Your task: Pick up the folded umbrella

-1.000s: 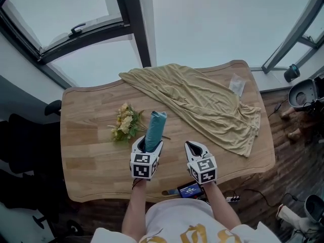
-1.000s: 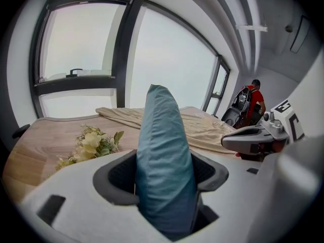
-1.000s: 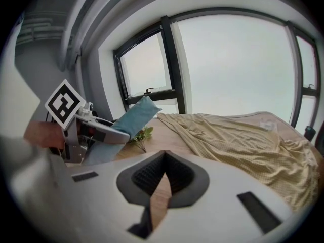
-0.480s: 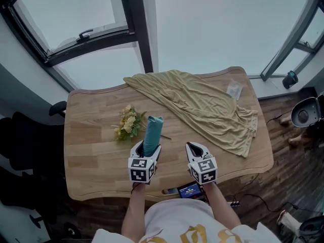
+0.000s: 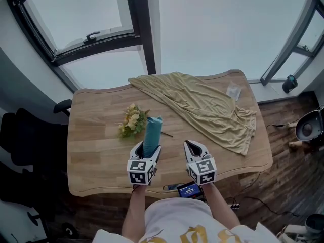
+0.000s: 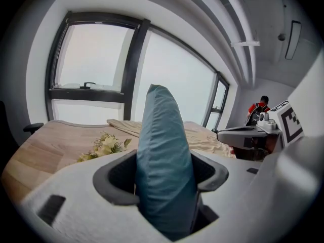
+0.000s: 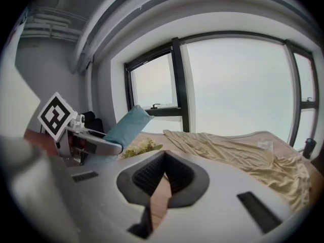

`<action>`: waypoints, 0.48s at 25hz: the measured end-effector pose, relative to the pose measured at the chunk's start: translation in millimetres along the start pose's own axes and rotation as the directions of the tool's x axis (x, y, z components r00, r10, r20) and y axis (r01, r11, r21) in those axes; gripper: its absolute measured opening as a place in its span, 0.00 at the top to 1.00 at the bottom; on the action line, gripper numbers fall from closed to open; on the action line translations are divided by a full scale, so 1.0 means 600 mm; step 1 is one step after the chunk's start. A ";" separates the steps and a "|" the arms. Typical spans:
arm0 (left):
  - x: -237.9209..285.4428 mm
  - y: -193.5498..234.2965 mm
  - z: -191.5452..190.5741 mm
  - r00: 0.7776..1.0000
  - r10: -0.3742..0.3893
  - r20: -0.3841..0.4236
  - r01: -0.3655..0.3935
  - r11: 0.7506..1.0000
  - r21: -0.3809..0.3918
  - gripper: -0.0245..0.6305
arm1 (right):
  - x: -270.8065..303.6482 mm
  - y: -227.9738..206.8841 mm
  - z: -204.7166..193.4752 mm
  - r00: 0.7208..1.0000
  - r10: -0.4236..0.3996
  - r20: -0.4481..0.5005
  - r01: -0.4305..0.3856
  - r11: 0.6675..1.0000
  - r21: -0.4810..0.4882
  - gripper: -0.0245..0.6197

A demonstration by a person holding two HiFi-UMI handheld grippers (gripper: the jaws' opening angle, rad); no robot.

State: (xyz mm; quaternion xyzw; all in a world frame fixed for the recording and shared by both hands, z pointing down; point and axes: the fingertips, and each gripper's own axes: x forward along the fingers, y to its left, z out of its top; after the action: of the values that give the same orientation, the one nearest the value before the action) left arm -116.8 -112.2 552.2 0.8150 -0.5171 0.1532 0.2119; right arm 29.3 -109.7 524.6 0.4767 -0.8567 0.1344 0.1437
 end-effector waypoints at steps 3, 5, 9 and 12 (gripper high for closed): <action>-0.022 -0.001 0.005 1.000 0.006 0.025 -0.006 1.000 -0.007 0.49 | -0.010 0.025 0.010 0.999 0.031 0.015 -0.031 0.999 -0.011 0.95; -0.036 -0.002 0.008 0.999 0.012 0.043 -0.011 1.000 -0.018 0.49 | -0.017 0.037 0.014 0.999 0.041 0.024 -0.041 0.999 -0.017 0.95; -0.062 -0.004 0.014 0.996 0.023 0.081 -0.021 0.999 -0.030 0.49 | -0.033 0.054 0.022 0.998 0.048 0.046 -0.047 0.999 -0.021 0.95; -0.081 -0.013 0.016 0.994 0.025 0.107 -0.022 0.999 -0.026 0.49 | -0.050 0.059 0.035 0.995 0.037 0.092 -0.035 0.999 -0.022 0.95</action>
State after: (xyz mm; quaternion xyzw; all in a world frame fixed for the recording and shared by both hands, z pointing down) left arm -129.7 -76.4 519.5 0.8131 -0.5392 0.1054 0.1922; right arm 11.7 -75.9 490.7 0.4656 -0.8721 0.1062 0.1062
